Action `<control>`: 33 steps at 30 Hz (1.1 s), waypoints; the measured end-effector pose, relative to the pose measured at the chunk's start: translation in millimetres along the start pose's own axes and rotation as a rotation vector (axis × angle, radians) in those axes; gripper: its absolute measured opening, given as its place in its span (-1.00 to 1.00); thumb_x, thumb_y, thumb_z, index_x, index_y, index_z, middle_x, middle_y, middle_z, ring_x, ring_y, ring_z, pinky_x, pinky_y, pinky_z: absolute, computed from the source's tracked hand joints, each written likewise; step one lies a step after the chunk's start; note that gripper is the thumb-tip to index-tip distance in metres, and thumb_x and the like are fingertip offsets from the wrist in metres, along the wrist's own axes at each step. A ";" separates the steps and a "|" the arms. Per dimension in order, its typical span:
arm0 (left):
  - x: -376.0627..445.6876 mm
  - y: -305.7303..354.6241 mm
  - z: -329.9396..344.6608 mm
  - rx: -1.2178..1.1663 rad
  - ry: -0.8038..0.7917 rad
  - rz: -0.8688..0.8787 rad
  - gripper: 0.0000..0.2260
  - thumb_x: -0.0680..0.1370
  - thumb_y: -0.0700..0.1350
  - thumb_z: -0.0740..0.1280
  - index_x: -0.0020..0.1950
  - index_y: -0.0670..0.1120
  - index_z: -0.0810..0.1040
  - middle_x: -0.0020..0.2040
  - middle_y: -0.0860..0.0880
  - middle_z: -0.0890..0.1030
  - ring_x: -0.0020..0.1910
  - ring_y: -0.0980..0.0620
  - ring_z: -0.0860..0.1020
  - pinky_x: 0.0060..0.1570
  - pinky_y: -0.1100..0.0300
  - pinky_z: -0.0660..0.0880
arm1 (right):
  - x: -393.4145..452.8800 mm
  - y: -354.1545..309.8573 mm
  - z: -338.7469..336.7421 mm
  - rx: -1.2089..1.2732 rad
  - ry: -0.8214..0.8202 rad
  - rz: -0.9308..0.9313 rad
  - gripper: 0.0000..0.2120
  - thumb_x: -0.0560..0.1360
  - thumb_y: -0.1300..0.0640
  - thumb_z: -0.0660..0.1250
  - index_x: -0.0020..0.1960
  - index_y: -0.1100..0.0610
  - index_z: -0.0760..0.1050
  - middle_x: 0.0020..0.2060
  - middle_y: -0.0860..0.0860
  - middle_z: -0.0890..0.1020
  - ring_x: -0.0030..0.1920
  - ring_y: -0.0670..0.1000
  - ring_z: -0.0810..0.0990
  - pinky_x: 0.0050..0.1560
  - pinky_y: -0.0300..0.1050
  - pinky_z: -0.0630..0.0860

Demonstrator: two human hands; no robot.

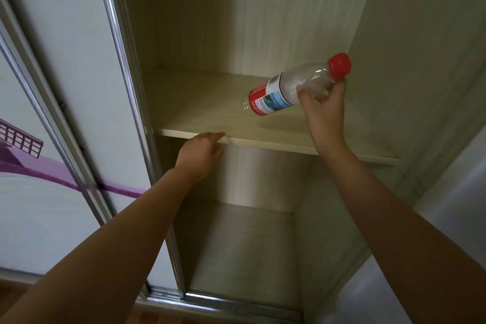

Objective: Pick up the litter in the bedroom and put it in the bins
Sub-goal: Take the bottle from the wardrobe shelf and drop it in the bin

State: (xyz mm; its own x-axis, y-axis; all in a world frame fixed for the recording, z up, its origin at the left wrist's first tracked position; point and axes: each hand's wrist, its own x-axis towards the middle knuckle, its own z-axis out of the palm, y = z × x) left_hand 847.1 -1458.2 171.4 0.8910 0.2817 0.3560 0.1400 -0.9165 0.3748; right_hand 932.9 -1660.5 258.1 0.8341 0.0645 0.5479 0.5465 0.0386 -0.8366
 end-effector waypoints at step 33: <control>-394.7 -59.9 -92.7 -0.131 0.534 -1.161 -0.60 0.50 -0.12 0.33 0.32 -0.07 0.40 0.24 -0.05 0.54 0.19 0.01 0.51 0.12 0.15 0.46 | -311.2 -35.0 170.8 0.495 -1.088 0.508 -0.69 0.55 0.11 0.20 0.29 0.02 0.28 0.22 0.07 0.49 0.15 -0.01 0.54 0.11 -0.13 0.53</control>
State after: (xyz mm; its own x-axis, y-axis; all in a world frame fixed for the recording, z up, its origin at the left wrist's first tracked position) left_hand 446.9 -1488.2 87.7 -0.0114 0.9986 0.0512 0.6438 -0.0319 0.7645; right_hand 641.4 -1511.6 116.4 0.3224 0.9430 0.0830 -0.0908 0.1180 -0.9888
